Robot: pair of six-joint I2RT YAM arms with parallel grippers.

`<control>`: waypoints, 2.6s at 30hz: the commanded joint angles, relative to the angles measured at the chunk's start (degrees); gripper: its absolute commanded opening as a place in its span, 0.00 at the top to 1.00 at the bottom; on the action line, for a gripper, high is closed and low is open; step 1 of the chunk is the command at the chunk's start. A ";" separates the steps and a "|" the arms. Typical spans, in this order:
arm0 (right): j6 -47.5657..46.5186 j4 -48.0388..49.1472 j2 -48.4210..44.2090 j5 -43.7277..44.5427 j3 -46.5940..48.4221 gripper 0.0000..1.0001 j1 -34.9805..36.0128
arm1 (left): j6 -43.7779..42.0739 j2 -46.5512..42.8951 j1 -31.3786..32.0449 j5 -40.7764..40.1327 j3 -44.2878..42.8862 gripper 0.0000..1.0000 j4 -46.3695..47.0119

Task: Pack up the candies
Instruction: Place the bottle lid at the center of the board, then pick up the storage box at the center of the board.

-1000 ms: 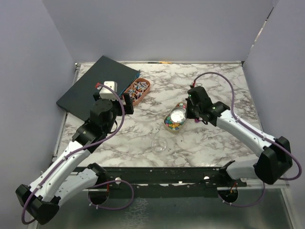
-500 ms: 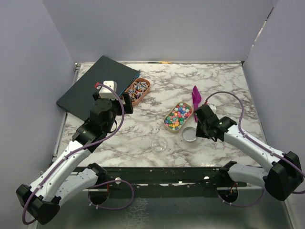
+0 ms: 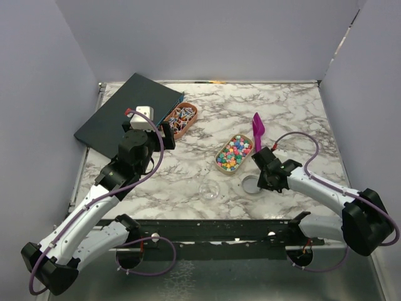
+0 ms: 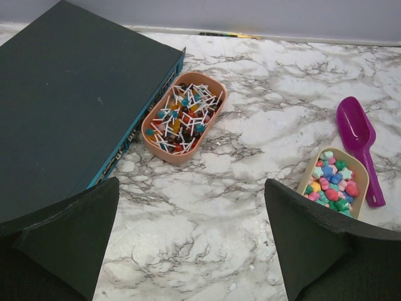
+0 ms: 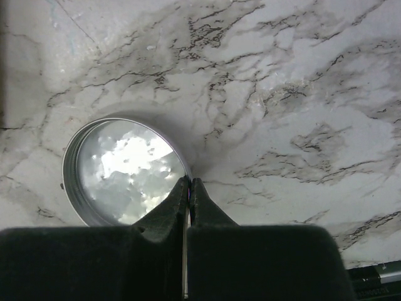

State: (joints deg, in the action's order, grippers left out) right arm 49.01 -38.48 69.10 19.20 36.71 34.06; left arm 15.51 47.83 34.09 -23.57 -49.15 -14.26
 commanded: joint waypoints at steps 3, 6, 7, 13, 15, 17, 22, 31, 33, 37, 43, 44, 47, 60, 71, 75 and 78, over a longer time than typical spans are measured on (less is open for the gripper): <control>4.65 2.37 0.77 1.27 -2.48 0.94 0.30 | 0.42 -0.04 -0.34 0.48 0.61 0.01 0.69; 4.97 1.79 0.37 1.57 -2.27 0.86 0.32 | 0.41 0.12 -0.36 0.33 0.62 0.01 0.65; 5.07 1.45 0.20 1.76 -1.95 0.81 0.30 | 0.41 0.23 -0.34 0.30 0.58 0.01 0.66; 4.03 -2.36 -0.66 3.35 3.77 0.68 0.31 | 0.41 1.40 -0.34 0.28 0.46 0.01 0.70; 2.93 -2.57 -1.42 3.36 5.93 0.68 0.31 | 0.40 1.78 -0.38 0.28 0.33 0.01 0.71; 2.02 -2.23 -1.92 2.81 8.06 0.67 0.30 | 0.40 2.09 -0.34 0.28 0.30 0.01 0.72; 0.65 1.12 -0.31 1.32 12.06 0.65 0.30 | 0.52 2.75 -0.34 0.53 0.21 0.01 0.72; 3.47 8.64 10.01 1.65 16.81 0.65 0.30 | 0.41 2.73 -0.34 0.98 0.24 0.01 0.73; 4.14 9.99 12.24 1.20 17.36 0.65 0.30 | 0.48 2.65 -0.34 1.16 0.30 0.01 0.65; 4.83 12.02 16.15 1.04 18.27 0.65 0.35 | 0.44 2.24 -0.38 1.27 0.31 0.01 0.56; 5.83 13.55 19.38 0.54 18.29 0.68 0.30 | 0.44 1.73 -0.34 0.98 0.37 0.01 0.52; 5.75 13.74 19.79 0.35 18.31 0.69 0.30 | 0.48 1.58 -0.34 0.97 0.34 0.01 0.51; 5.91 14.00 20.92 0.06 18.23 0.70 0.30 | 0.48 1.49 -0.34 1.07 0.36 0.01 0.51; 5.02 14.14 21.19 0.65 18.66 0.99 0.30 | 0.46 1.68 -0.34 1.16 0.39 0.01 0.46; -8.58 12.90 25.01 3.06 28.70 1.00 -0.45 | 0.40 2.10 -0.34 0.98 0.32 0.01 0.48; -15.30 12.64 28.41 0.19 33.43 1.00 -1.79 | 0.36 2.01 -0.34 1.09 0.36 0.01 0.48; -18.45 12.14 30.73 -0.94 36.46 1.00 -2.75 | 0.35 1.94 -0.34 0.99 0.30 0.01 0.47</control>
State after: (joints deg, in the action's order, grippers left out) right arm 37.17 -26.98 97.60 19.73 68.95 32.64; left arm 15.62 50.00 34.09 -23.49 -49.15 -14.26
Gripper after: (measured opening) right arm 0.008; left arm 0.991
